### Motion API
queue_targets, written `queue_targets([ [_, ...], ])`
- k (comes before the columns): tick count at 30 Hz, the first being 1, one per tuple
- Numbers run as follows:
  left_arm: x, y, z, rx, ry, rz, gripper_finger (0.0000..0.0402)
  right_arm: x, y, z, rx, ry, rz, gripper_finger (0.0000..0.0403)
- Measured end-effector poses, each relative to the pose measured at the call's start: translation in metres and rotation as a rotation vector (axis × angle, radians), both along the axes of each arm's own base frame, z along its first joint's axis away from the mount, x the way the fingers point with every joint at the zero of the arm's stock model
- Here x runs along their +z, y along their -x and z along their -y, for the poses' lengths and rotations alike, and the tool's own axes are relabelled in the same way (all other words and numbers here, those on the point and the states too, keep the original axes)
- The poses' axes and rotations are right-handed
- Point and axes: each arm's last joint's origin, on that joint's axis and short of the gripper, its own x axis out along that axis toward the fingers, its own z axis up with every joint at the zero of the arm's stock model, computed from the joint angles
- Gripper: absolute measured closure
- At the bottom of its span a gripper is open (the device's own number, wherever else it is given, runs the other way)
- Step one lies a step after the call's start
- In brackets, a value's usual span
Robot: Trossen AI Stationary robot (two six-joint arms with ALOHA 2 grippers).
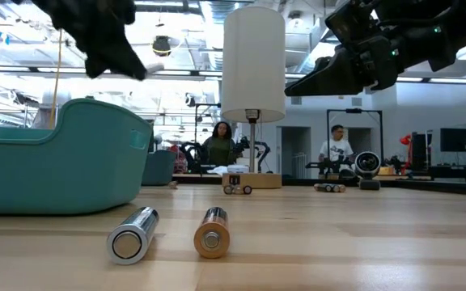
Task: Sort batteries
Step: Put the silver battery into the green bin
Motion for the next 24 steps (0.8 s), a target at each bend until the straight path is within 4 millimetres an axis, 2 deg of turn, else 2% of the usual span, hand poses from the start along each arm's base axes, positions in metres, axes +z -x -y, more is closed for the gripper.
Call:
queue_targets([
  [7, -0.005, 0.000, 0.046, -0.220, 0.073, -0.017, 0.0361, 0.000, 0.000, 0.000, 0.000, -0.001, 0.004, 0.0217],
  [18, -0.038, -0.008, 0.092, -0.244, 0.290, -0.211, 0.0360, 0.004, -0.001, 0.000, -0.002, -0.009, 0.039, 0.0217],
  [24, -0.059, -0.016, 0.103, -0.200, 0.369, -0.322, 0.0300, 0.004, -0.001, 0.005, -0.030, -0.028, 0.041, 0.0217],
])
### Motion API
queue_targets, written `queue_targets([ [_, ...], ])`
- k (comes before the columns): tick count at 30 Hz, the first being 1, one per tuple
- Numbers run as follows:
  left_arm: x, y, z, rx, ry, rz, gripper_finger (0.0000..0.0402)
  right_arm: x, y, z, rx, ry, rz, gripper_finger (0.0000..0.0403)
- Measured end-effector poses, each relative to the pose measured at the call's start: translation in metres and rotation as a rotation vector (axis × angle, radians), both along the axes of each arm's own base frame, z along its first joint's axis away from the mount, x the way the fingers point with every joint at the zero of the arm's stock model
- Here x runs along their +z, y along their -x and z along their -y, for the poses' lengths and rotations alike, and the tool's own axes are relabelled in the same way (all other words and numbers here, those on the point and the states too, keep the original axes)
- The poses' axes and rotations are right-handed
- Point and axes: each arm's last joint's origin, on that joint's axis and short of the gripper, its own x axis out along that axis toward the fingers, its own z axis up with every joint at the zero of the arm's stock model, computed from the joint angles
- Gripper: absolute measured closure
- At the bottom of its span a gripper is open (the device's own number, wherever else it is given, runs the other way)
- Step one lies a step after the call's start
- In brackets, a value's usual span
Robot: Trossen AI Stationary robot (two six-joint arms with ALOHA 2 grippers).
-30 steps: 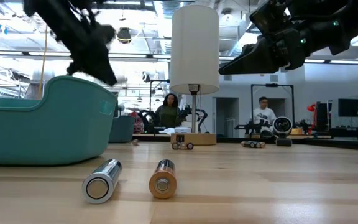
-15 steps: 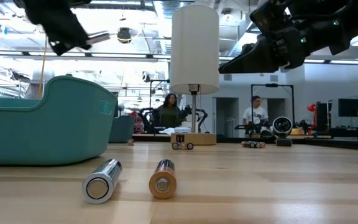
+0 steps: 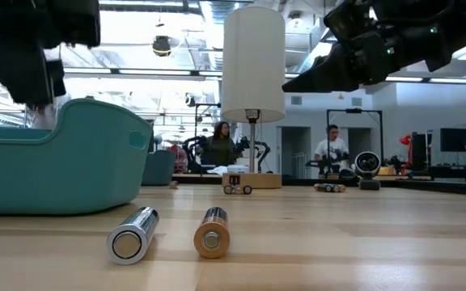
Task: Sort batteries
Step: Put the silver battery into the green bin, then put the black battery into the blue bin
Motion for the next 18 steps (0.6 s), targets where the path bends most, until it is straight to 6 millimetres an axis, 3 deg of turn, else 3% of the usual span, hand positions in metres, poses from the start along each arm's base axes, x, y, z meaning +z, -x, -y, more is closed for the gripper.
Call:
queue_targets([
  [8, -0.004, -0.001, 0.002, -0.007, -0.029, -0.015, 0.0229, 0.001, -0.001, 0.008, -0.045, -0.043, 0.015, 0.0217],
  [18, 0.017, 0.004, -0.017, 0.169, -0.313, 0.195, 0.0227, 0.007, -0.002, 0.025, -0.129, -0.126, 0.097, 0.0217],
])
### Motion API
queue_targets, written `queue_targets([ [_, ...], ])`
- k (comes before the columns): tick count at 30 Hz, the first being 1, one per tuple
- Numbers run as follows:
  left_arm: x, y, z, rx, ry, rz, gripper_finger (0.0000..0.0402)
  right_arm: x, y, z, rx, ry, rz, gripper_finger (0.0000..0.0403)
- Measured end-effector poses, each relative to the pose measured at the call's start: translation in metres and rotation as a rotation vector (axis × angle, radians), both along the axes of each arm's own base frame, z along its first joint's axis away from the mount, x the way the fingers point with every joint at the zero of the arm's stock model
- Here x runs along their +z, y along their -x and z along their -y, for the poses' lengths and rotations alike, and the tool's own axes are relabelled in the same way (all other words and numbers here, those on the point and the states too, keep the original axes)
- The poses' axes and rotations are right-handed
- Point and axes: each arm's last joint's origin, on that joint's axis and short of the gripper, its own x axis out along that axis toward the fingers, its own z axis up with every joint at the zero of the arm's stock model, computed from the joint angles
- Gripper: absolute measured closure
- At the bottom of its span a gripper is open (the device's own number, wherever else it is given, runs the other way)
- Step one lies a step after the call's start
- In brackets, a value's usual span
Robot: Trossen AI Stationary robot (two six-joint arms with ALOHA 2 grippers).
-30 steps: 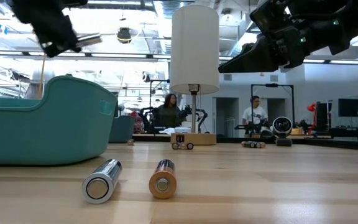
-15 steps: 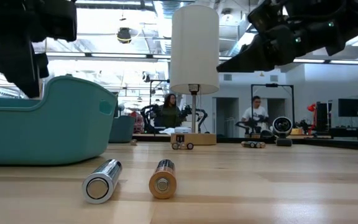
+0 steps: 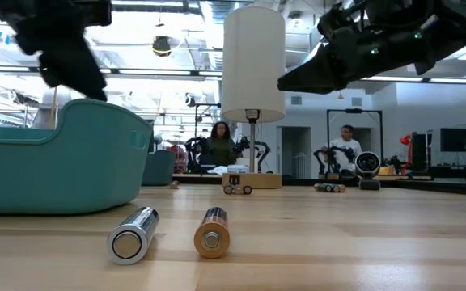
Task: Sort batteries
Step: Put the black battery into the blue bin
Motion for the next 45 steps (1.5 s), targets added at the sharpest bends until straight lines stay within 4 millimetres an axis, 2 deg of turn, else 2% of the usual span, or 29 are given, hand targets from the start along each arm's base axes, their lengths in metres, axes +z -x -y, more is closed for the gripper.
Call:
queue_targets([
  [8, 0.016, 0.002, -0.026, 0.211, -0.159, 0.121, 0.0229, 0.012, -0.006, 0.019, -0.091, -0.069, -0.017, 0.0217],
  [15, 0.015, -0.001, -0.044, 0.281, -0.204, 0.092, 0.0229, 0.033, -0.016, 0.020, -0.088, -0.066, 0.020, 0.0217],
  [18, 0.016, -0.001, -0.050, 0.354, -0.224, 0.110, 0.0229, 0.037, -0.027, 0.021, -0.086, -0.067, 0.027, 0.0217],
  [25, 0.016, 0.008, -0.055, 0.418, -0.243, 0.089, 0.0229, 0.018, -0.087, 0.019, -0.074, -0.075, -0.052, 0.0217],
  [29, 0.023, 0.018, -0.054, 0.434, -0.254, 0.125, 0.0229, 0.015, -0.124, 0.028, -0.125, -0.114, -0.036, 0.0217],
  [36, 0.035, 0.044, -0.045, 0.442, -0.289, 0.213, 0.0229, -0.013, -0.181, 0.041, -0.178, -0.189, -0.133, 0.0217],
  [41, 0.025, 0.059, -0.041, 0.399, -0.276, 0.245, 0.0229, -0.028, -0.211, 0.062, -0.264, -0.264, -0.188, 0.0217],
  [45, 0.020, 0.072, -0.046, 0.405, -0.253, 0.274, 0.0229, -0.038, -0.229, 0.075, -0.314, -0.309, -0.239, 0.0217],
])
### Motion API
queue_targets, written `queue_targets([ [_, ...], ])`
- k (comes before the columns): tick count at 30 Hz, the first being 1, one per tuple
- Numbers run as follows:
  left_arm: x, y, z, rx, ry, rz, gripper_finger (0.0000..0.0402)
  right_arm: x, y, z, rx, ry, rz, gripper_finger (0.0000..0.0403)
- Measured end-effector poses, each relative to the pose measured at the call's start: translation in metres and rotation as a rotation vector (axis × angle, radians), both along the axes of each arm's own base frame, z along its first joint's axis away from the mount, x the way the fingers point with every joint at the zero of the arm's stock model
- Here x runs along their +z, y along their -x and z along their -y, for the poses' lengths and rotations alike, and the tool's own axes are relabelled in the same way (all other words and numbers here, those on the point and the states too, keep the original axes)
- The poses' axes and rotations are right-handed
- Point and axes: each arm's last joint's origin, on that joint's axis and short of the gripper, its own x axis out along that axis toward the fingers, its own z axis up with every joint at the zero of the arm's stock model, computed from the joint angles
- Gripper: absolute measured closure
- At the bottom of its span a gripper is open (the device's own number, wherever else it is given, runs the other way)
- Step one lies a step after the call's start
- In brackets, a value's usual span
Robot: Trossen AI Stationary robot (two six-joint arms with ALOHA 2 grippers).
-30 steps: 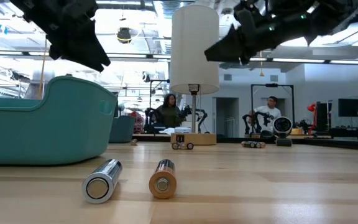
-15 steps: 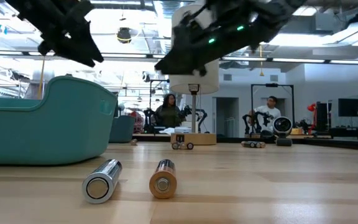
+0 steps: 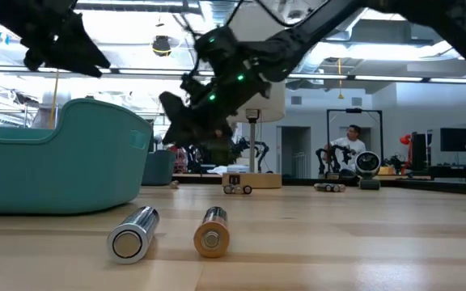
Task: Sort batteries
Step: Put the black battery into the blue bin
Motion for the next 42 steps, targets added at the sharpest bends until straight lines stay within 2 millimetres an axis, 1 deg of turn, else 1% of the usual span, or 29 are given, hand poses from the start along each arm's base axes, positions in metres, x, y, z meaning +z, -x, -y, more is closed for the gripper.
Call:
queue_targets([
  [5, -0.007, 0.015, -0.006, -0.023, 0.017, 0.036, 0.0229, -0.013, -0.014, 0.007, -0.043, -0.010, -0.073, 0.0210],
  [9, -0.014, 0.024, -0.010, -0.029, 0.026, 0.060, 0.0229, -0.014, -0.020, 0.014, -0.071, -0.015, -0.100, 0.0192],
  [12, -0.016, 0.029, -0.013, -0.029, 0.037, 0.079, 0.0229, -0.019, -0.018, 0.021, -0.110, -0.020, -0.143, 0.0180],
  [14, -0.016, 0.031, -0.015, -0.032, 0.036, 0.088, 0.0229, -0.019, -0.018, 0.025, -0.122, -0.026, -0.137, 0.0177],
  [16, -0.015, 0.032, -0.015, -0.036, 0.032, 0.089, 0.0229, -0.017, -0.017, 0.028, -0.134, -0.031, -0.130, 0.0176],
  [19, -0.015, 0.032, -0.015, -0.042, 0.021, 0.082, 0.0229, -0.019, -0.015, 0.032, -0.153, -0.050, -0.149, 0.0175],
  [27, -0.015, 0.032, -0.015, -0.046, 0.016, 0.078, 0.0229, -0.035, -0.015, 0.033, -0.164, -0.070, -0.184, 0.0175],
  [30, -0.015, 0.032, -0.015, -0.047, 0.016, 0.077, 0.0229, -0.037, -0.015, 0.033, -0.169, -0.078, -0.187, 0.0175],
  [38, -0.015, 0.032, -0.015, -0.048, 0.017, 0.077, 0.0229, -0.037, -0.015, 0.033, -0.167, -0.078, -0.174, 0.0175],
  [42, -0.015, 0.032, -0.015, -0.048, 0.017, 0.077, 0.0229, -0.036, -0.017, 0.029, -0.150, -0.065, -0.163, 0.0175],
])
